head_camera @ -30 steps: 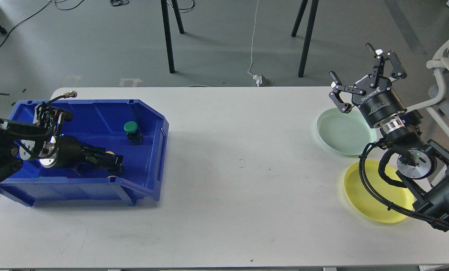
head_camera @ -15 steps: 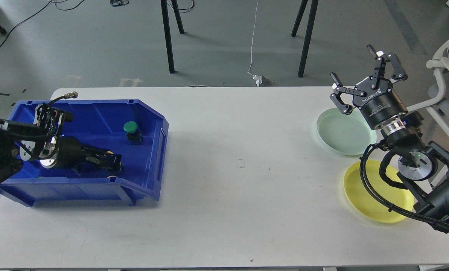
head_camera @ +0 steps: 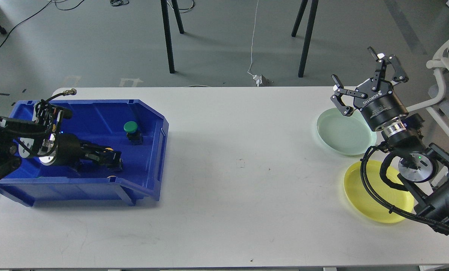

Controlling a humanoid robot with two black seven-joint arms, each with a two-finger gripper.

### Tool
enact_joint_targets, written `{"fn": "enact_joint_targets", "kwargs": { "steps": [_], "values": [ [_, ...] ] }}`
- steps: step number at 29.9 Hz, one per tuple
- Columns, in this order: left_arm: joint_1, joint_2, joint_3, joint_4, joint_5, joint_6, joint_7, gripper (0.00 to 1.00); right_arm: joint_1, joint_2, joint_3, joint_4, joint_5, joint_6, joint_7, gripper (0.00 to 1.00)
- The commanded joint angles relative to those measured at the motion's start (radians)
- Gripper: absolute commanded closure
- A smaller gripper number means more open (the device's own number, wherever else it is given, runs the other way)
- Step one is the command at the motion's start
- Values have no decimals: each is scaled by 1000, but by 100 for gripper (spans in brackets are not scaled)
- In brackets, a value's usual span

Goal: Pass button and place on color plate
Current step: 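Close the left gripper on the yellow-capped button inside the bin, then lift the yellow button out and extend the left arm toward the right gripper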

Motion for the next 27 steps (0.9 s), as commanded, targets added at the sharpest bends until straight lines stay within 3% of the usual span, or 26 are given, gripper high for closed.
{"fn": "enact_joint_targets", "kwargs": {
  "steps": [1, 8, 15, 20, 23, 27],
  "values": [
    [-63, 36, -7, -24, -9, -21, 0, 91, 2, 1, 14, -2, 0, 0, 0, 1],
    [-180, 102, -96, -79, -116, -67, 0, 91, 15, -1, 45, -9, -2, 0, -2, 1],
    [-186, 148, -360, -315, -538, -67, 0, 91, 9, 1, 143, -71, 17, 0, 0, 1],
    [-144, -43, -368, -398, -830, -67, 0, 90, -23, -48, 144, -25, 18, 0, 1, 1],
    [-80, -221, -371, -365, -827, -67, 0, 90, -72, -90, 140, 73, 11, 0, 1, 1],
    [-19, -358, -355, -282, -783, -67, 0, 90, -135, -154, 109, 279, -21, 0, 1, 1]
  ]
}}
